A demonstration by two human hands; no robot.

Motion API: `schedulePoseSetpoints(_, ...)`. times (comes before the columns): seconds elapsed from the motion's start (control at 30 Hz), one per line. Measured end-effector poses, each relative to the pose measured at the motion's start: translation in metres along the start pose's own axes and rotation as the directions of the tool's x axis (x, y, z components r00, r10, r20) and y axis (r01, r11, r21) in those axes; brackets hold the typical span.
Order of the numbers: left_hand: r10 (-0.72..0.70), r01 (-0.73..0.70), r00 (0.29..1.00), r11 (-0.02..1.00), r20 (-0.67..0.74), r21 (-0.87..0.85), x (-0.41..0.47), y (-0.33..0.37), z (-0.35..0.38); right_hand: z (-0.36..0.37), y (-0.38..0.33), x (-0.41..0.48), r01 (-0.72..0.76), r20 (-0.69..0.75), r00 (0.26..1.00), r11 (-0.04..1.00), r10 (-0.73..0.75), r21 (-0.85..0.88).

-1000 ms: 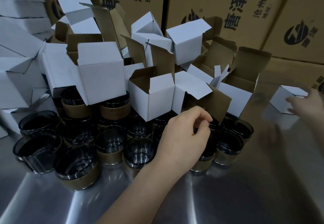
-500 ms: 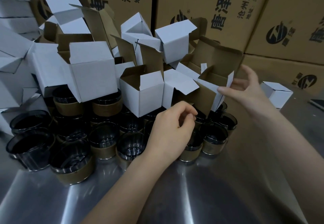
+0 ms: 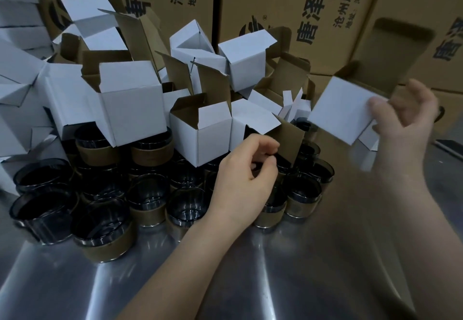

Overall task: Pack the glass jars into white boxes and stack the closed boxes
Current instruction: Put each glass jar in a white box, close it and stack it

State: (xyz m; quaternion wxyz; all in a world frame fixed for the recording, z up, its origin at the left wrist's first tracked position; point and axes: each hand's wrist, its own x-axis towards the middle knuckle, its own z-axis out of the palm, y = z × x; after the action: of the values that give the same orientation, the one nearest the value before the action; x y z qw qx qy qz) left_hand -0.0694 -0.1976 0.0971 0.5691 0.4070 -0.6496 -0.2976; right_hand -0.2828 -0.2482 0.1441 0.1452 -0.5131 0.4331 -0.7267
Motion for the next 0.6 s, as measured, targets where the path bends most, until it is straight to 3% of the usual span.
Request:
schedulePoseSetpoints(0.13, -0.013, 0.011, 1.0, 0.985, -0.011, -0.172, 0.001, 0.009, -0.005, 0.009, -0.023, -0.013, 0.117, 0.06, 0.989, 0.97, -0.133, 0.214)
schedulePoseSetpoints(0.23, -0.011, 0.012, 1.0, 0.967, 0.007, -0.253, 0.002, 0.012, -0.013, 0.022, -0.035, -0.023, 0.1, 0.18, 0.969, 0.932, -0.171, 0.347)
schedulePoseSetpoints(0.6, -0.005, 0.015, 0.999, 0.941, 0.032, -0.337, 0.008, 0.013, -0.023, 0.045, -0.009, -0.056, 0.041, 0.467, 0.862, 0.947, -0.195, 0.319)
